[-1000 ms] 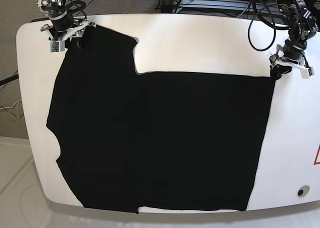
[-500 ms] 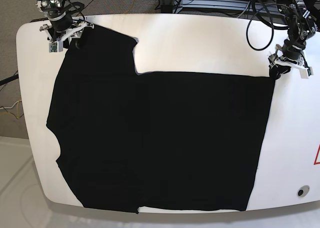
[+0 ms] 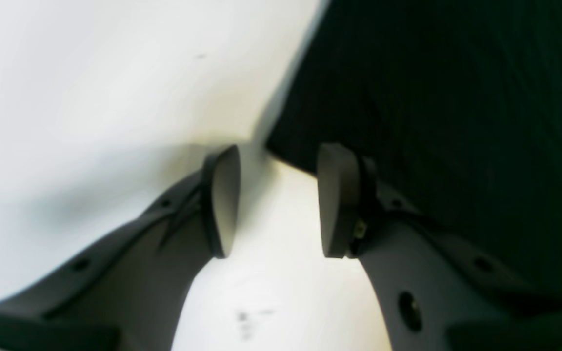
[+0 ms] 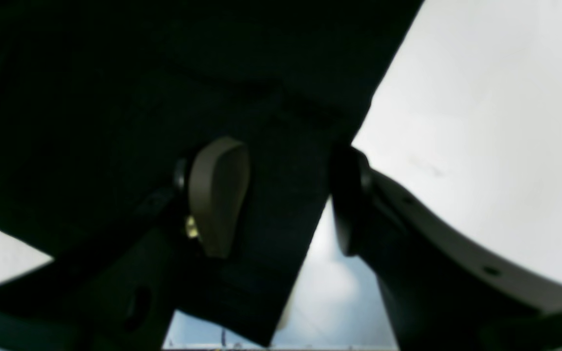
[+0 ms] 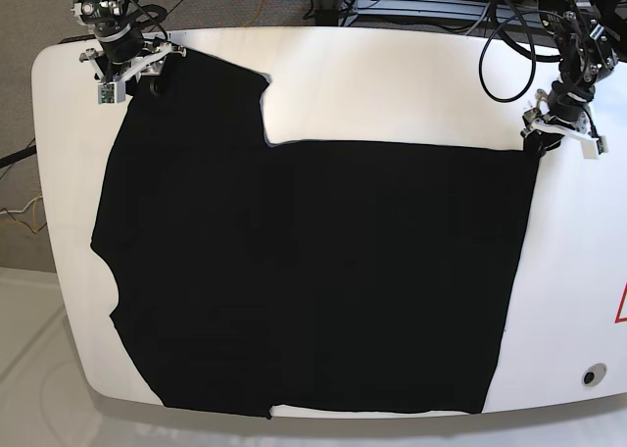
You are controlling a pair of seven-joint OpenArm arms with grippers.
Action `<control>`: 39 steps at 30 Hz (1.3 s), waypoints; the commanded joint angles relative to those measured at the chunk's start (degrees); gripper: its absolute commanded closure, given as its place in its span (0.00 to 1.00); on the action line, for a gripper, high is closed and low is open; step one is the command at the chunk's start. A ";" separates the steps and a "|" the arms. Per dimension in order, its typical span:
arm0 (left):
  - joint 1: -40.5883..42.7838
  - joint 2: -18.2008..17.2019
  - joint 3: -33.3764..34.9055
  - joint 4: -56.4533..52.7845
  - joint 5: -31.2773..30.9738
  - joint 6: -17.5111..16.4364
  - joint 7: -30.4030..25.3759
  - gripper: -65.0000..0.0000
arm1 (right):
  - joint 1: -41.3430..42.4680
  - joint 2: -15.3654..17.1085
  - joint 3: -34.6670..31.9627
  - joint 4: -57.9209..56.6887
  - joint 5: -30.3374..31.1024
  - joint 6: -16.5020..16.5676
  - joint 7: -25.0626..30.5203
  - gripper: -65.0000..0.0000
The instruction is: Fold the T-shirt properly
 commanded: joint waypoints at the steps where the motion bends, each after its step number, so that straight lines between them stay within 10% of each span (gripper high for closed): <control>1: -0.23 -0.73 0.43 1.27 -0.89 -0.60 -1.26 0.67 | -0.16 0.50 0.16 1.02 0.43 0.27 1.25 0.55; 39: -2.58 -0.32 -0.78 -0.67 -0.47 -1.45 -0.51 0.56 | -0.11 0.53 0.74 0.82 0.58 0.31 0.98 0.53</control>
